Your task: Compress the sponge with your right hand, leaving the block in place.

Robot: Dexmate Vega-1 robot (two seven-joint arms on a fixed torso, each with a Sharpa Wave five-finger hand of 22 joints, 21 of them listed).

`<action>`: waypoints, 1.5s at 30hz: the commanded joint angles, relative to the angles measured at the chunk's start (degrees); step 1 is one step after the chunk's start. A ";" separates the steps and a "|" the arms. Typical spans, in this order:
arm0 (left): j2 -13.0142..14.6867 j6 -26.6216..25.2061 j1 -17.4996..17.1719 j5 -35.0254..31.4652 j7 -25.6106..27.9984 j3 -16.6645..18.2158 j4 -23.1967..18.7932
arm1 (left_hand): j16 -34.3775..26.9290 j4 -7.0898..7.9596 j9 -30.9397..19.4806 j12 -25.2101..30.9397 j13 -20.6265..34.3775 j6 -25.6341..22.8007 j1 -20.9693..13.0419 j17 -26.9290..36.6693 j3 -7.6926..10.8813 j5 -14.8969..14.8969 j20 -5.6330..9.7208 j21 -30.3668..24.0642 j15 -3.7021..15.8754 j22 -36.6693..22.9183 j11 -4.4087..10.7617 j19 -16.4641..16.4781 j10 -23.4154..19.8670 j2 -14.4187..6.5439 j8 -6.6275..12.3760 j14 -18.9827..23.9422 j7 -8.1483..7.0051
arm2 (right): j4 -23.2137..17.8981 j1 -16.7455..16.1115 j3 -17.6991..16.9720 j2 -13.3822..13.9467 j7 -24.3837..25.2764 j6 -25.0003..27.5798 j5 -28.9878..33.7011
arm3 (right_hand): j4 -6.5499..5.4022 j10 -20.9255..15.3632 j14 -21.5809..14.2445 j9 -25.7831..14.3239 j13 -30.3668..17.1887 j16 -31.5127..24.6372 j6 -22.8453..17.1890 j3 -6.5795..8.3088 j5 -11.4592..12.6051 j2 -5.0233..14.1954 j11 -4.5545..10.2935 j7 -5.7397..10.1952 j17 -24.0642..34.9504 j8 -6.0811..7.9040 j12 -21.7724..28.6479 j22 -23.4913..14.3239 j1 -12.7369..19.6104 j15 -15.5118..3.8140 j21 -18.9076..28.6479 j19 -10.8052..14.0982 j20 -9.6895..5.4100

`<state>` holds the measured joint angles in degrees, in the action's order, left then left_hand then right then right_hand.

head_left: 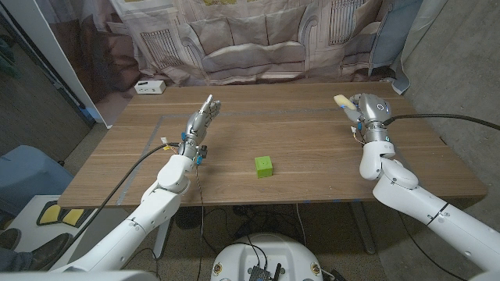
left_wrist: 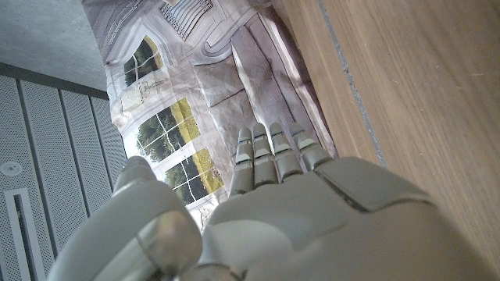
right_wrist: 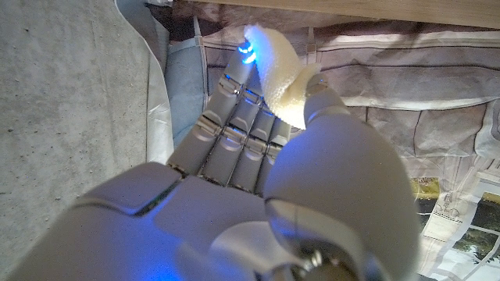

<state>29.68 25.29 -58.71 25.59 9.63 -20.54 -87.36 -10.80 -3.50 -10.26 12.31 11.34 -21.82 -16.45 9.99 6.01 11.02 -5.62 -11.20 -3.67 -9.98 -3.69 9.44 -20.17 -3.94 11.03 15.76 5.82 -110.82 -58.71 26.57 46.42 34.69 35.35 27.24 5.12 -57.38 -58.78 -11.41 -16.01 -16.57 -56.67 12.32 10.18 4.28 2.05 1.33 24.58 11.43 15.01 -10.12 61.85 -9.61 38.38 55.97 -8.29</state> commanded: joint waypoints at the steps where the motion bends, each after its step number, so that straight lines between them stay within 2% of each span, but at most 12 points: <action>1: -0.03 -0.09 0.15 -0.04 -0.01 -0.07 0.04 | 0.00 -0.34 -0.19 -0.08 0.07 -0.43 -0.08 0.27 0.25 -0.14 0.25 -0.10 0.01 -0.26 0.06 0.27 -0.48 -0.46 0.02 0.50 0.01 | -0.85 0.25 0.17 0.22 -1.32 1.76 -0.52 | -0.30 0.55 0.53 -0.09 0.21 0.70 0.87 -0.39 -0.21 -0.61 -0.40 -0.30 -0.56 -0.32 -0.48 0.00 -1.36 -0.73 -0.35 -0.48 0.43; 5: -0.06 -0.09 0.21 0.05 -0.12 -0.11 0.10 | 0.00 -0.36 -0.19 -0.08 0.07 -0.44 -0.08 0.28 0.25 -0.14 0.25 -0.10 0.03 -0.26 0.13 0.27 -0.47 -0.46 0.01 0.50 0.02 | -1.53 0.41 0.19 0.52 -2.33 2.76 -0.76 | -0.61 0.88 2.10 0.01 0.60 1.67 1.42 -0.82 -0.19 -1.00 -0.22 -0.07 -1.09 -0.41 -0.96 0.07 -2.56 0.19 -0.86 -1.54 0.71; 8: -0.03 -0.13 0.20 0.05 -0.11 -0.11 0.07 | 0.00 -0.37 -0.19 -0.09 0.07 -0.38 -0.07 0.28 0.25 -0.14 0.24 -0.10 0.02 -0.26 0.01 0.26 -0.46 -0.47 -0.02 0.50 0.00 | -2.00 0.38 0.17 0.79 -2.76 3.18 -0.90 | -0.77 0.21 2.84 0.05 0.80 2.15 0.83 -0.99 -0.15 -1.06 -0.13 0.06 -1.36 -0.12 -0.87 0.10 -3.18 0.09 -1.12 -2.01 0.59; 10: 0.01 -0.12 0.16 0.07 -0.12 -0.07 0.05 | 0.00 -0.38 -0.19 -0.09 0.07 -0.40 -0.07 0.28 0.25 -0.14 0.24 -0.10 0.02 -0.26 -0.01 0.27 -0.47 -0.47 -0.01 0.50 -0.01 | -2.38 0.79 0.59 0.87 -3.60 4.49 -0.62 | -0.75 1.45 3.52 0.10 1.07 2.58 2.70 -1.15 -0.08 -1.28 -0.16 -0.06 -1.64 -0.75 -1.57 0.13 -3.67 0.42 -1.47 -2.58 0.41; 17: 0.15 -0.20 0.00 0.22 -0.13 0.04 -0.09 | 0.00 -0.43 -0.19 -0.11 0.07 -0.47 -0.06 0.28 0.27 -0.14 0.24 -0.10 0.01 -0.26 -0.01 0.26 -0.45 -0.49 0.00 0.52 0.04 | -3.39 1.60 1.50 1.65 -5.77 6.28 -0.56 | -0.77 3.74 6.35 0.15 1.60 3.47 5.19 -1.81 0.09 -1.77 -0.55 -0.58 -1.66 -1.13 -2.73 0.20 -4.99 0.97 -2.43 -4.11 0.88; 28: 0.37 -0.48 -0.40 0.42 -0.07 0.14 -0.34 | -0.01 -0.48 -0.19 -0.14 0.07 -0.42 -0.05 0.28 0.29 -0.15 0.31 -0.10 -0.01 -0.26 0.07 0.25 -0.40 -0.52 -0.03 0.53 -0.07 | -2.78 3.42 3.10 2.92 -8.92 7.54 -0.60 | -0.86 4.12 6.90 0.16 1.80 3.40 5.53 -2.07 0.17 -1.73 -0.53 -0.50 -1.47 -0.94 -2.89 0.22 -5.58 1.24 -2.81 -4.60 1.09; 45: 0.32 -0.12 -0.82 0.32 0.27 0.36 -0.45 | -0.03 -0.57 -0.19 -0.11 0.07 -0.43 -0.03 0.28 0.32 -0.15 0.33 -0.10 0.11 -0.26 -0.07 0.26 -0.50 -0.57 -0.05 0.60 0.10 | 0.11 7.07 6.56 3.25 -12.48 9.58 0.20 | -0.64 4.44 7.29 0.17 2.05 3.17 5.93 -2.15 0.27 -1.46 -0.10 -0.24 -1.18 -0.77 -2.99 0.21 -5.76 0.82 -3.15 -4.79 1.11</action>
<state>30.01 24.99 -59.33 25.91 9.54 -20.28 -87.72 -10.80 -3.72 -10.26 12.31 11.33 -21.80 -16.45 9.99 6.26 11.02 -5.62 -11.20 -3.67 -9.99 -3.68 9.44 -20.17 -3.93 11.03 15.76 5.83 -113.50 -55.73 29.26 48.86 24.74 43.42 26.78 4.29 -52.99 -51.74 -11.16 -13.83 -13.31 -51.25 10.18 10.18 2.74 1.74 1.24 23.27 10.55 12.02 -9.86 56.38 -7.07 35.38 51.46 -7.06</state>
